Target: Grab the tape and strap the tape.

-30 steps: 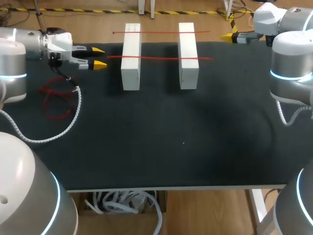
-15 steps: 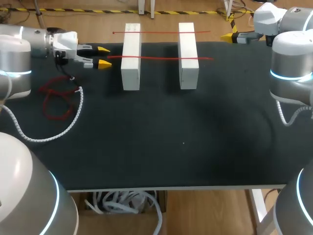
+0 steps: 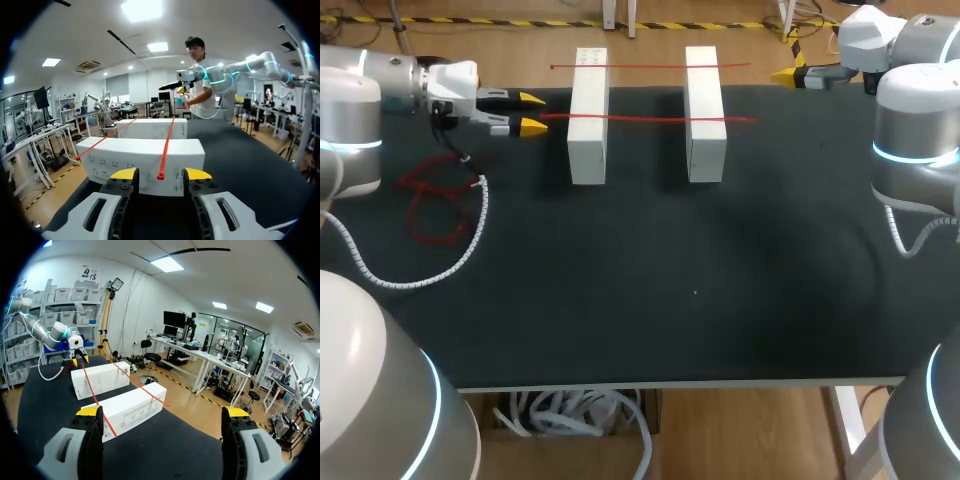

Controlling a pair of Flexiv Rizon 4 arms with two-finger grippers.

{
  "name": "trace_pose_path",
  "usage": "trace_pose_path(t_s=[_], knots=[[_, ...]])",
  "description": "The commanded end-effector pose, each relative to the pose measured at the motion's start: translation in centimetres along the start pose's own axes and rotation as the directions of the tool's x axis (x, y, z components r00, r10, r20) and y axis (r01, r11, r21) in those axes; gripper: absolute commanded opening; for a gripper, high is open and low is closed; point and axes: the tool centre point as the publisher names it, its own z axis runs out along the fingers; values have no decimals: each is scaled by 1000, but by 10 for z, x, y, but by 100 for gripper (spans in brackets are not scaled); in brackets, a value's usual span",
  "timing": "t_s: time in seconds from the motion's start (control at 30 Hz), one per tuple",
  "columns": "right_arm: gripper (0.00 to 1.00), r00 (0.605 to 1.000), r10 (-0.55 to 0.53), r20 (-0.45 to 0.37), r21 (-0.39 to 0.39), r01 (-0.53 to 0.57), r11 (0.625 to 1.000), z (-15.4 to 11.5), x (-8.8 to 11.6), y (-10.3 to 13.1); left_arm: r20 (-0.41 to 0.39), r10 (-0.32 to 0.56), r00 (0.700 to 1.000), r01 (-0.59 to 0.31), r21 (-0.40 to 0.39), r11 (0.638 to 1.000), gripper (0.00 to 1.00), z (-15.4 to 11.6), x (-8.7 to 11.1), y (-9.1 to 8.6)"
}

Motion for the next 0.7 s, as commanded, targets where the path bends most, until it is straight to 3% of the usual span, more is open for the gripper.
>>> trace_pose_path(t_s=[0.03, 0.23, 0.4, 0.47, 0.6, 0.67, 0.7], knots=[[100, 1000, 0, 0, 1, 0, 1000, 0, 0, 0, 3, 1, 1000, -1, 3, 1000, 41, -1, 1, -1], [100, 1000, 0, 0, 1, 0, 1000, 0, 0, 0, 5, -5, 1000, 5, 12, 1000, 40, 1, -3, -1], [100, 1000, 0, 0, 1, 0, 1000, 0, 0, 0, 3, 0, 1000, 0, 14, 1000, 33, 3, -4, -1], [100, 1000, 0, 0, 1, 0, 1000, 0, 0, 0, 6, 1, 1000, -1, 15, 1000, 25, 3, -5, -2], [100, 1000, 0, 0, 1, 0, 1000, 0, 0, 0, 5, 1, 1000, -1, 12, 1000, 28, 2, -5, -2], [100, 1000, 0, 0, 1, 0, 1000, 0, 0, 0, 1, 2, 1000, -2, 11, 1000, 20, 3, -4, -2], [100, 1000, 0, 0, 1, 0, 1000, 0, 0, 0, -3, 1, 1000, -1, 7, 1000, 21, 4, -4, -2]])
